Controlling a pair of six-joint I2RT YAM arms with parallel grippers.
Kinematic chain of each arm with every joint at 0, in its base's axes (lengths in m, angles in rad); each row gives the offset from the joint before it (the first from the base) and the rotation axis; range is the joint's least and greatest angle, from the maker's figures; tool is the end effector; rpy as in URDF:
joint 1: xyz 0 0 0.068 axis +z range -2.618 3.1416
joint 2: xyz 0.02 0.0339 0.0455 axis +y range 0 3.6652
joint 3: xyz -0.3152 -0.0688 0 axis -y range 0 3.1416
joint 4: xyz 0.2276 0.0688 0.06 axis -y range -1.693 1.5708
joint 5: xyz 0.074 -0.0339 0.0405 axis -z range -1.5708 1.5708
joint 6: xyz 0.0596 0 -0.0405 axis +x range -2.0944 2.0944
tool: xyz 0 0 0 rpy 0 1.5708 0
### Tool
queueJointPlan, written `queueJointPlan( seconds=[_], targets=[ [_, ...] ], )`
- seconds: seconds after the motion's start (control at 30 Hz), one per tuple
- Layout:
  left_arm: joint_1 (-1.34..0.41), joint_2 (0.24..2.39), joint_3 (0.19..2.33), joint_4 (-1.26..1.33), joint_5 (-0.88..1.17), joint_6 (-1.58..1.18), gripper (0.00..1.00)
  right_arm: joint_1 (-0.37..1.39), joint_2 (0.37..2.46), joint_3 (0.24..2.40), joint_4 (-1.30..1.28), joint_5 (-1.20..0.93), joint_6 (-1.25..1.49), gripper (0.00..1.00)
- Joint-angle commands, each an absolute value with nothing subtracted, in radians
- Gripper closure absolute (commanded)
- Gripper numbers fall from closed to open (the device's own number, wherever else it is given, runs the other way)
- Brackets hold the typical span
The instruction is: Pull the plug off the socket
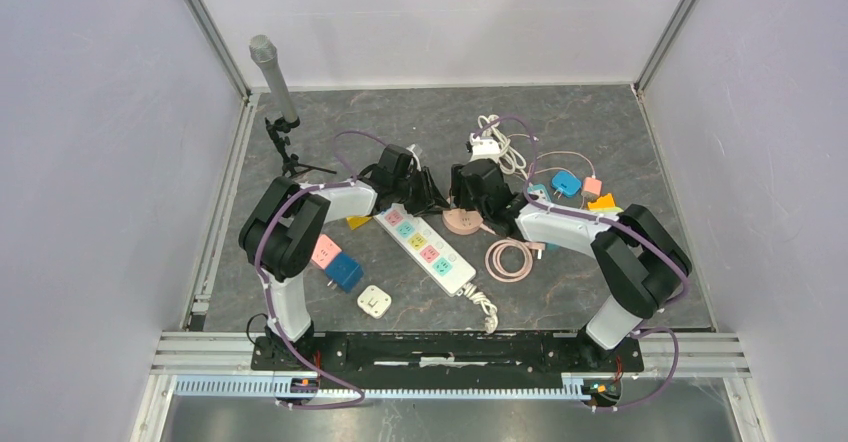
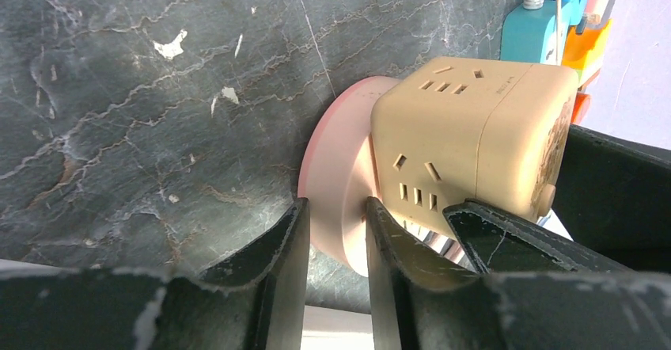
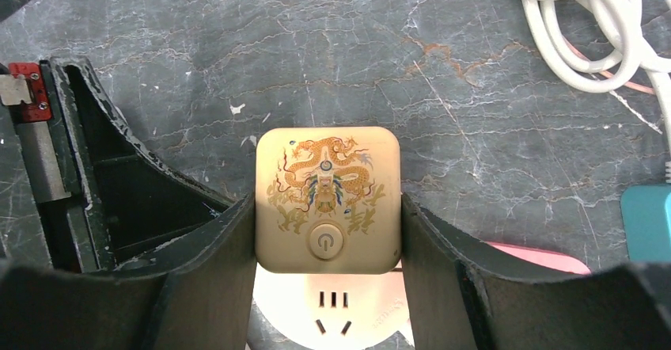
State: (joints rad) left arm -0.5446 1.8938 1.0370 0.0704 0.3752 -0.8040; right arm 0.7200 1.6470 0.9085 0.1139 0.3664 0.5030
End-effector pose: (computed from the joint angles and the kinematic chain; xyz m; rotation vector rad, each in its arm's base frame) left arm 0.3359 -0.2290 0.1881 -0.1316 2.5619 -1.0397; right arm 0.2831 0.2199 0.2431 -0.0302 2.1640 0.3063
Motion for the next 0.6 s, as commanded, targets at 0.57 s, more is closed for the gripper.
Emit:
queueJointPlan(
  seconds=[0.57],
  targets=[
    [-0.549,1.943,1.019,-0.076,0.267,-0.747,0.75,0.717,1.524,0.817,0.421,0.161,0.534,1.0]
  ],
)
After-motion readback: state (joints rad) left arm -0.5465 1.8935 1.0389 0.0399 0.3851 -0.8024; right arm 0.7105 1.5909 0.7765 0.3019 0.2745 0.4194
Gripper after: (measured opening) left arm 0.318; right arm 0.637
